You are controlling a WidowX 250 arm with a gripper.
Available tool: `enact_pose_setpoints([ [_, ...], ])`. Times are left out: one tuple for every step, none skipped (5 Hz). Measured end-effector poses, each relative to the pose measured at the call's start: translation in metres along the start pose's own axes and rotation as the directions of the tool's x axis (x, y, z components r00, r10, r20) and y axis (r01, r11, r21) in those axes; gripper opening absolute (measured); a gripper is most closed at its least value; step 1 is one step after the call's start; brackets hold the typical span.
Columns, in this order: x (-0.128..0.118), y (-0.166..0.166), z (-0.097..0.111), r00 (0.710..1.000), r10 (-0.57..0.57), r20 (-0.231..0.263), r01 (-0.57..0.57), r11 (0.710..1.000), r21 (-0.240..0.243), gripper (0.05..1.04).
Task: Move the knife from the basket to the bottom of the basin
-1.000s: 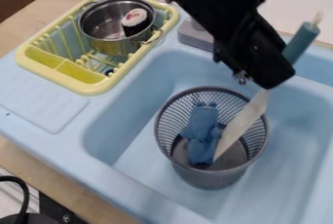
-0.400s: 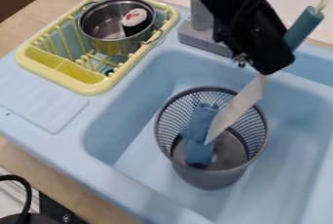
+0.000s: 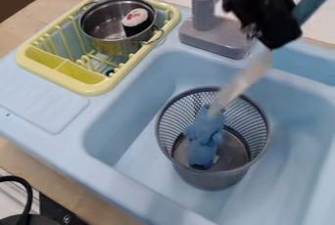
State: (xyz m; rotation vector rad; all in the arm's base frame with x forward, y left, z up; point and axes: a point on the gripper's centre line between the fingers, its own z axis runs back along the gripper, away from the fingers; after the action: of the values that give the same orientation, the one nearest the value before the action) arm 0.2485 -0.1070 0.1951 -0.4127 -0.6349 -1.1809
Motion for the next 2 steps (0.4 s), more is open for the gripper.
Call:
enact_pose_setpoints([
  [-0.003, 0.006, -0.009, 0.985, -0.071, -0.159, 0.075, 0.997, 0.019, 0.206],
  [-0.019, 0.014, -0.023, 0.953, -0.107, -0.283, 0.11, 0.994, -0.003, 0.206],
])
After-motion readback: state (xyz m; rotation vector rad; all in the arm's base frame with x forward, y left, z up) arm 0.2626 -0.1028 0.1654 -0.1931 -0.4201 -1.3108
